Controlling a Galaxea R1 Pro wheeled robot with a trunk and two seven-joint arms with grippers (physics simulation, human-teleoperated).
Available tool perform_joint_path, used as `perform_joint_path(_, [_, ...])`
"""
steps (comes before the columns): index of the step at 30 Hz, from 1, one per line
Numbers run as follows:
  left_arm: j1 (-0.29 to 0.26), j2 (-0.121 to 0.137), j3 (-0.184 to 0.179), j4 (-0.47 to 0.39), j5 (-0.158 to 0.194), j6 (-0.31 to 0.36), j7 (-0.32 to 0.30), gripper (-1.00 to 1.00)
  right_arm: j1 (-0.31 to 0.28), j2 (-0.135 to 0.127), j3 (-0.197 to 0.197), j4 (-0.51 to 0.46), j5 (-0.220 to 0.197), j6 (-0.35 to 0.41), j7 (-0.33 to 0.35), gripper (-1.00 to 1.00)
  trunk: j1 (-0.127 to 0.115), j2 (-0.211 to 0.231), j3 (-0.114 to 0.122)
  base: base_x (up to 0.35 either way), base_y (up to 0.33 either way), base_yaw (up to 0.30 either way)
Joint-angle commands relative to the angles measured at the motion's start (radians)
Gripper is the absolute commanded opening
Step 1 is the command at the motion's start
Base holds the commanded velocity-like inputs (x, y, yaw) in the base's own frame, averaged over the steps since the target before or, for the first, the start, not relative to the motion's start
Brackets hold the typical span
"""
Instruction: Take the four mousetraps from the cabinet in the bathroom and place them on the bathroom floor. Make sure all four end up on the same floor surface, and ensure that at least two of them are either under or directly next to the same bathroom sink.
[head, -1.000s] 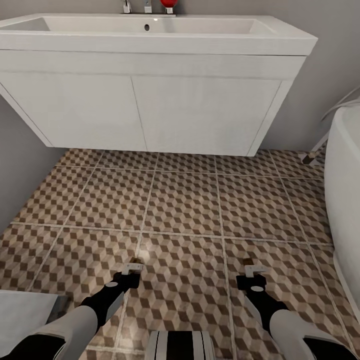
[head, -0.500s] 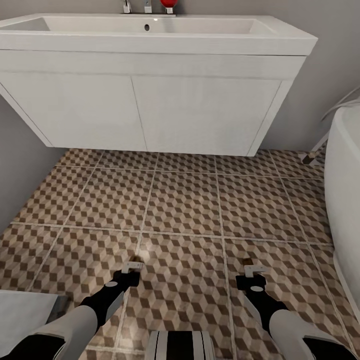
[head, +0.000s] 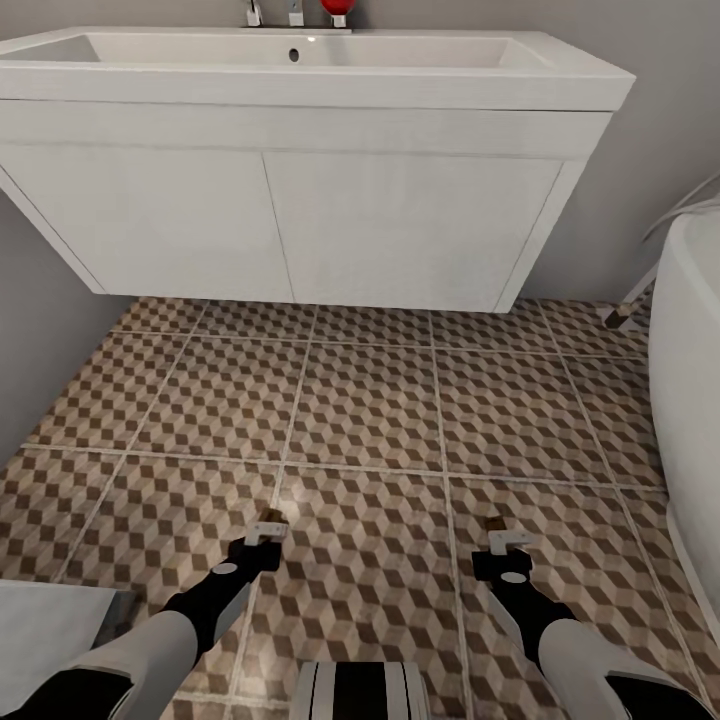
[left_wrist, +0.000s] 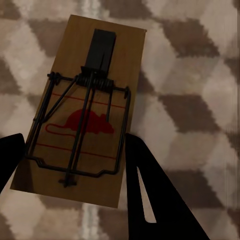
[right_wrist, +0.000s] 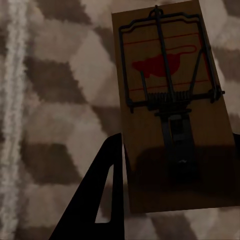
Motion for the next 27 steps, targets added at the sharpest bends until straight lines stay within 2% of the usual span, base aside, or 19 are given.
perform_joint_path(1, [-0.001,-0.001,-0.007,0.001,0.004,-0.003,0.002,-1.0,-0.001,0.0,-0.009,0.001,0.008,-0.004,0.0,-1.0,0.0,0.0,-0.001,0.0,0.0,0.0])
perform_joint_path(12, [-0.001,-0.024,-0.004,0.001,-0.001,-0.002,0.003,-1.0,-0.001,0.0,-0.009,0.001,0.007,0.002,0.0,-1.0,0.0,0.0,-0.001,0.0,0.0,0.0])
perform_joint_path(18, [-0.001,-0.027,-0.003,0.001,0.0,-0.003,0.004,-1.0,-0.001,0.0,-0.01,0.001,0.007,0.002,0.0,-1.0,0.0,0.0,-0.001,0.0,0.0,0.0])
perform_joint_path(27, [-0.001,-0.034,-0.002,0.0,0.003,-0.006,0.084,-1.0,-0.001,0.0,-0.01,0.001,0.006,0.003,0.0,-1.0,0.0,0.0,-0.001,0.0,0.0,0.0])
